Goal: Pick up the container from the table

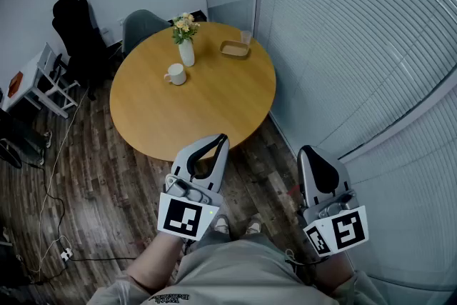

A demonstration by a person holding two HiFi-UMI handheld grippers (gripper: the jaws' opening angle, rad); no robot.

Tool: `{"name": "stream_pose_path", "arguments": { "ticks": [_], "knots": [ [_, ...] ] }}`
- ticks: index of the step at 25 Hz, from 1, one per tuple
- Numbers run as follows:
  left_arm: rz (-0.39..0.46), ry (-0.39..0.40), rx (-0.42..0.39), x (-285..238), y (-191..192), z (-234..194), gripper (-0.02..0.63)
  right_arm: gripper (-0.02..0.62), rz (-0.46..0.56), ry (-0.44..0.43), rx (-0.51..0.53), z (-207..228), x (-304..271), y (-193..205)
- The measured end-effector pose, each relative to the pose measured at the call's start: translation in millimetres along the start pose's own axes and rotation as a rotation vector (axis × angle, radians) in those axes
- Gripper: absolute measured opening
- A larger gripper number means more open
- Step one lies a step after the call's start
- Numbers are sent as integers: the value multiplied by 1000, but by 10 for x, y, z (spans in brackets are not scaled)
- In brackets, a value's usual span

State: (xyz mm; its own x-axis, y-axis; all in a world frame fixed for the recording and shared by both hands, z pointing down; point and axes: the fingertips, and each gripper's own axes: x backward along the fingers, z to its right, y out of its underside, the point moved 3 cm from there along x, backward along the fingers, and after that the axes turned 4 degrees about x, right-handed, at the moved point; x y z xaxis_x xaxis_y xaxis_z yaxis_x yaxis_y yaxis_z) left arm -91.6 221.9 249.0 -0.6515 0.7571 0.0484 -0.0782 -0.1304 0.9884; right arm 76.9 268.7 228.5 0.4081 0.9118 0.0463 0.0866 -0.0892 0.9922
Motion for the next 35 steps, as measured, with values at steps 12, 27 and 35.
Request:
{"name": "stream_pose_path", "arguments": {
  "ticks": [12, 27, 35],
  "knots": [
    [-5, -3, 1, -51, -9, 97, 20, 31, 8, 4, -35, 116, 48, 64],
    [-29, -35, -7, -188, 72, 393, 20, 31, -16, -40, -24, 371, 165, 234],
    [-30, -75, -4, -211, 92, 523, 20, 31, -13, -60, -18, 525, 270, 294]
  ]
}}
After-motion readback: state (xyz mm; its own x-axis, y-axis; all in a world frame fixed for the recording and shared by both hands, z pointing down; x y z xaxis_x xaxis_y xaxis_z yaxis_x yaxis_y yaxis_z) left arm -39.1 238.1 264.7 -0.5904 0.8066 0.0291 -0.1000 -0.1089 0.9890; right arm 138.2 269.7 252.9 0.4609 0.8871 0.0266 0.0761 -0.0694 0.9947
